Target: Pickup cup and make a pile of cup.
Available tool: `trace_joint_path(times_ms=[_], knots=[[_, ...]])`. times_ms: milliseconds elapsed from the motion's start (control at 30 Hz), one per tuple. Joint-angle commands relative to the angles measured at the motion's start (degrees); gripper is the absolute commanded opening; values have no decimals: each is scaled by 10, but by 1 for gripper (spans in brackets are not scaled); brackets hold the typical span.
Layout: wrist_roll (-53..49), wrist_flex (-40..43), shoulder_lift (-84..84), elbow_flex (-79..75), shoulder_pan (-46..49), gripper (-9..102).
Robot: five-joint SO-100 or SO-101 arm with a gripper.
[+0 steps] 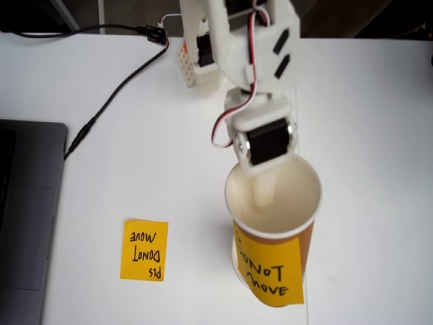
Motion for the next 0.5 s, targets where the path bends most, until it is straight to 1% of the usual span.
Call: trace_joint_path(times_ms=[0,267,467], knots=[[4,14,20,-42,-7,-7],[5,114,-12,-53,-7,-7],[5,121,-14,-54,-16,-7]])
